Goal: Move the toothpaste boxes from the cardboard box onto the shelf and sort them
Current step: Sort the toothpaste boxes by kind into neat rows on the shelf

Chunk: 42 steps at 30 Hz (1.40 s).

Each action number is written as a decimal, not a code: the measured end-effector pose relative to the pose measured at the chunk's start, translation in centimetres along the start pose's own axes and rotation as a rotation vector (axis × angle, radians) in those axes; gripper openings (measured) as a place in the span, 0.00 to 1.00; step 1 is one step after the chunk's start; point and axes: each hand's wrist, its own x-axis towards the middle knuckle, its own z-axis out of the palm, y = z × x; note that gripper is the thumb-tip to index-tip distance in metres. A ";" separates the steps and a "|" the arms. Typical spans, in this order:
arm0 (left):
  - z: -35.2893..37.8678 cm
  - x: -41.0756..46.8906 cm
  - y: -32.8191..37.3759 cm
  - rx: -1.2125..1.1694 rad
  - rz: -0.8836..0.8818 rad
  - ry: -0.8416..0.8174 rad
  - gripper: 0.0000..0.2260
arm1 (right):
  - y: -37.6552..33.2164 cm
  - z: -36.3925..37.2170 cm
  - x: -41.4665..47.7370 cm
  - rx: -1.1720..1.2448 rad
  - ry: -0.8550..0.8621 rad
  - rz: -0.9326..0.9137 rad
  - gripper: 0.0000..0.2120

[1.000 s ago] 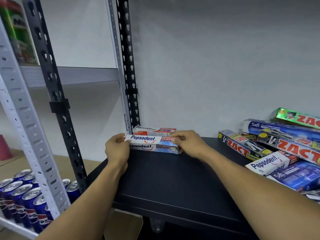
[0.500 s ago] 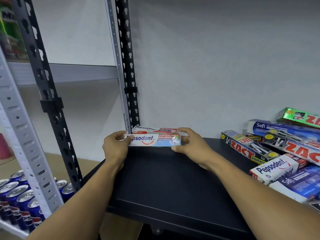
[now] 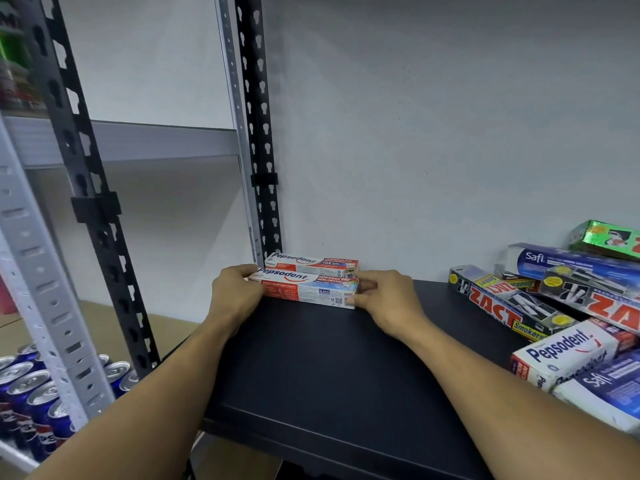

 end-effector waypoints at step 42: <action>0.6 3.0 -2.5 0.160 0.025 0.030 0.19 | 0.3 0.8 1.1 -0.135 -0.034 -0.047 0.20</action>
